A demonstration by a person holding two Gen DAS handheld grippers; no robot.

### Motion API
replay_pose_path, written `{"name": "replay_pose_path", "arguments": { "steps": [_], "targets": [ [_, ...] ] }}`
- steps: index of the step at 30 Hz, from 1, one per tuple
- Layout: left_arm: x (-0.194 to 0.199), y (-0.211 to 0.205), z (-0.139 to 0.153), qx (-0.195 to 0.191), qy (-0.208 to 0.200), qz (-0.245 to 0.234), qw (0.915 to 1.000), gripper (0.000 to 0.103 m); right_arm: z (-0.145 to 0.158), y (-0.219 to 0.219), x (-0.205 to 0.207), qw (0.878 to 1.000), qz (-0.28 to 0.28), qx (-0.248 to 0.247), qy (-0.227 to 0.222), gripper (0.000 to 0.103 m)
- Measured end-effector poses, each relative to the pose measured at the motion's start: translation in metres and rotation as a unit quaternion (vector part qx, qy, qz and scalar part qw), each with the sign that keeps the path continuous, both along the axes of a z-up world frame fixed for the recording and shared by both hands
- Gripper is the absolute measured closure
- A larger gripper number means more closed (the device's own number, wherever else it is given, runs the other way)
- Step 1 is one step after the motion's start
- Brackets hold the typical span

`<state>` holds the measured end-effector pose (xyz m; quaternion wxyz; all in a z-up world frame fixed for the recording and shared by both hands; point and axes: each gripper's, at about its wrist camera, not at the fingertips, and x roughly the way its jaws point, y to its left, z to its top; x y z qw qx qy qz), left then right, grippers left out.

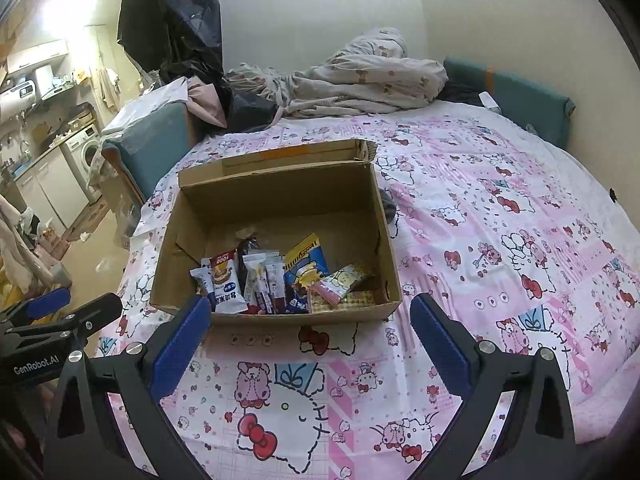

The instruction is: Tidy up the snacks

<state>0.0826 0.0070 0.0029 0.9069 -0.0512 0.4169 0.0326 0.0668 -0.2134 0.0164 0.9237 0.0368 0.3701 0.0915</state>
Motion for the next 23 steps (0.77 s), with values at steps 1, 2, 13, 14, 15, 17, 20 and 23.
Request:
{"name": "replay_pose_path", "arguments": {
  "steps": [1,2,13,14,15,17,20,23],
  "targets": [
    [0.0,0.0001,0.0,0.0,0.0,0.0,1.0,0.0,0.0,0.0,0.0001,1.0,0.0,0.0,0.0,0.001],
    [0.0,0.0002,0.0,-0.001,0.0,-0.001,1.0,0.0,-0.0002,-0.0003,0.0002,1.0,-0.001,0.0,0.0,0.001],
    [0.0027,0.0008,0.0016,0.0,-0.001,0.003,1.0,0.0,-0.0021,0.0014,-0.0003,1.0,0.001,0.003,0.006,0.001],
    [0.0029,0.001,0.0015,-0.001,-0.001,0.004,1.0,0.0,-0.0021,0.0014,-0.001,1.0,0.001,0.004,0.006,0.001],
    [0.0029,0.001,0.0015,-0.001,-0.001,0.004,1.0,0.0,-0.0019,0.0014,-0.001,1.0,0.001,0.005,0.006,0.001],
    [0.0028,0.0011,0.0013,0.001,-0.001,0.004,1.0,0.0,-0.0016,0.0015,-0.0014,1.0,0.001,0.003,0.005,0.001],
    [0.0026,0.0011,0.0015,-0.005,-0.003,0.002,1.0,0.0,-0.0011,0.0016,-0.0022,1.0,0.001,0.004,0.005,0.001],
    [0.0025,0.0013,0.0011,-0.009,-0.004,0.004,0.9999,0.0,-0.0005,0.0013,-0.0025,1.0,0.001,0.006,0.008,0.001]
  ]
}}
